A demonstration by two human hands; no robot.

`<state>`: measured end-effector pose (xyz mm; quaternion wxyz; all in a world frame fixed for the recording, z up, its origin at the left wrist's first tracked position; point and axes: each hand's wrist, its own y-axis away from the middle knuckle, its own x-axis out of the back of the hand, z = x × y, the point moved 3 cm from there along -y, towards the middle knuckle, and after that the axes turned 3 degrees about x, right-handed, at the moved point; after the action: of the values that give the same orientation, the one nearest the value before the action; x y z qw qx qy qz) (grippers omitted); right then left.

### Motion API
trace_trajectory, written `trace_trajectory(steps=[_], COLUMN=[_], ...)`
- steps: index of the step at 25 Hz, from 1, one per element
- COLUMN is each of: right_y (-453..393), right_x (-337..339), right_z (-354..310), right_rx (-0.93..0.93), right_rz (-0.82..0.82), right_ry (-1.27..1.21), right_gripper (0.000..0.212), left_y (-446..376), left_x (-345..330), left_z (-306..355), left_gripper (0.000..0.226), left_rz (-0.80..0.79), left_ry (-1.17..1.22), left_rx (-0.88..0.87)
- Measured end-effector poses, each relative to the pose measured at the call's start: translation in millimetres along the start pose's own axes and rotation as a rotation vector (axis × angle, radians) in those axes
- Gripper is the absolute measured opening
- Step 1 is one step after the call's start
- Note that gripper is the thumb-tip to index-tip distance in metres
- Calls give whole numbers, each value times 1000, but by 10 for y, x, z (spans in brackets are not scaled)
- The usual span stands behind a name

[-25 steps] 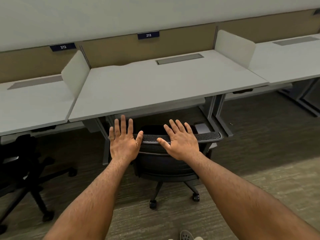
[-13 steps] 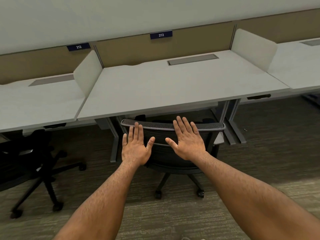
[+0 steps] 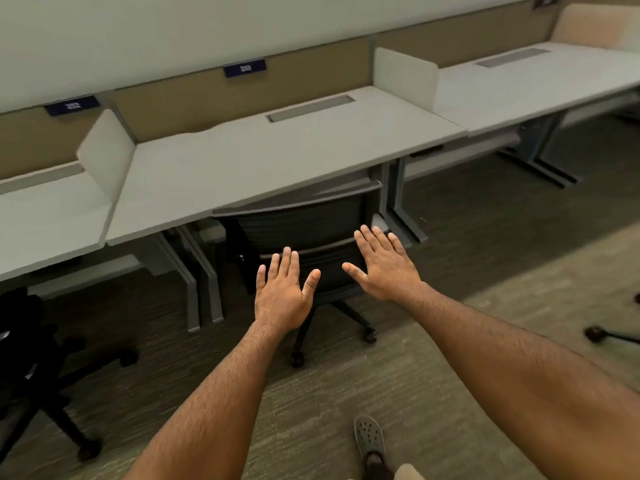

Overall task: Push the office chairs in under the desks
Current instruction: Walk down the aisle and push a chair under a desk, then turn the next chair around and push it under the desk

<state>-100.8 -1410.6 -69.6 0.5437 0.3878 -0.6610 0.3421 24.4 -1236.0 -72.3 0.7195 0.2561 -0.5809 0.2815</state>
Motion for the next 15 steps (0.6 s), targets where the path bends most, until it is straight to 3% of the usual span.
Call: trace_trajectory(steps=[5,11,15], right_y=[1259,2598,3613], right_x=[-37,124,267], right_z=[341,941,1362], right_rx=[-167,-450,-617], right_rz=[23,66,92], right_ry=[-20,-15,11], right_gripper=[88,97,96], left_y=[685,1230,1747], left_x=[-306,-609,-758], left_z=[653,1778,2770], left_gripper=[101,77,80], left_rz=[-34,-105,-116], left_ry=[14,-21,-2], left_rx=[-202,-477,-690])
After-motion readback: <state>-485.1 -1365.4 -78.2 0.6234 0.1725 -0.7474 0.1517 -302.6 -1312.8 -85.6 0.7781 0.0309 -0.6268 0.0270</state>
